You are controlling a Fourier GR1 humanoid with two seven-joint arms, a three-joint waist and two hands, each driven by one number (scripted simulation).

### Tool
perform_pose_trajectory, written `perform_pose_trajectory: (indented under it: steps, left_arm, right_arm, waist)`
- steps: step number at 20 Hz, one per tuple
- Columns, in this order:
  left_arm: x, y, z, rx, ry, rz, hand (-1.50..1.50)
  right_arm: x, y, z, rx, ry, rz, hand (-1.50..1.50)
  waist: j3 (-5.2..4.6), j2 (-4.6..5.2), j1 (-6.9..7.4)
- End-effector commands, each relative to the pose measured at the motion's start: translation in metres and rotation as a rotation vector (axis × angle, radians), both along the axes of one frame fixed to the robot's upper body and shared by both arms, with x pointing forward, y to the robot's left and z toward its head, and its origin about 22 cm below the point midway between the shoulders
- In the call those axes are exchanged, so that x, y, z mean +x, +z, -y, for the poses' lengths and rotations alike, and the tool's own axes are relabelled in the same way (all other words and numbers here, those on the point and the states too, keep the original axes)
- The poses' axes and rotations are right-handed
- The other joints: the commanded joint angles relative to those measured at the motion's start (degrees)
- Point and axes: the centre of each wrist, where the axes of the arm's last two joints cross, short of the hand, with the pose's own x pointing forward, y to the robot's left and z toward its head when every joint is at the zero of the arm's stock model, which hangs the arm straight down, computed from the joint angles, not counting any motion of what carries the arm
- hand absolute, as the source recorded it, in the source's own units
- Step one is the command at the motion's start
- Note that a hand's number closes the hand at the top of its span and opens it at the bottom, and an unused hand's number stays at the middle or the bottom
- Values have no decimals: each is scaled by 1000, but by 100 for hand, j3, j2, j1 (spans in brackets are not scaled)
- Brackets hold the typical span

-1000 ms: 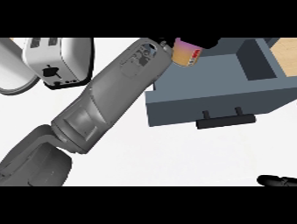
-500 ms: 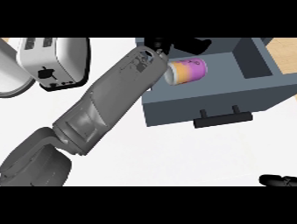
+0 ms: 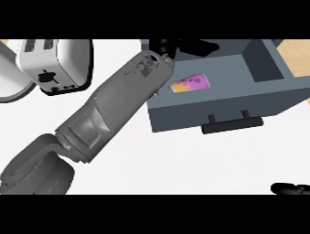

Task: Pick up the can, place it into the drawer and close the drawer

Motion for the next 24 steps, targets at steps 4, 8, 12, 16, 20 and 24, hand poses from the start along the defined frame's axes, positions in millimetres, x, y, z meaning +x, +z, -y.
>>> perform_pose_trajectory:
  steps: [4, 8, 12, 16, 20, 24]
  left_arm:
    - [-1, 8, 4, -70, -3, -10, -150]
    - [-3, 8, 6, -108, -2, -20, -150]
    - [-7, 5, 7, -177, -16, -12, -150]
    - [-14, 18, 19, -179, -22, 14, -150]
    - [-10, 20, 16, -182, -8, 29, -150]
    - [-7, 37, 20, -160, -2, 50, -150]
  right_arm:
    - [-3, 21, 3, -219, -38, 99, -150]
    - [-4, 23, -3, -325, -15, 118, -150]
    - [-2, 28, -9, -420, -10, 164, -150]
    - [9, 34, -22, -565, -41, 164, -150]
    - [9, 24, -38, -725, -74, 155, -150]
    - [31, 7, -35, -889, -100, 129, -150]
  waist:
    - [-5, 3, 30]
    - [-3, -20, 91]
    - [-6, -51, 220]
    - [-8, -79, 340]
    - [-13, -115, 520]
    - [-7, -114, 605]
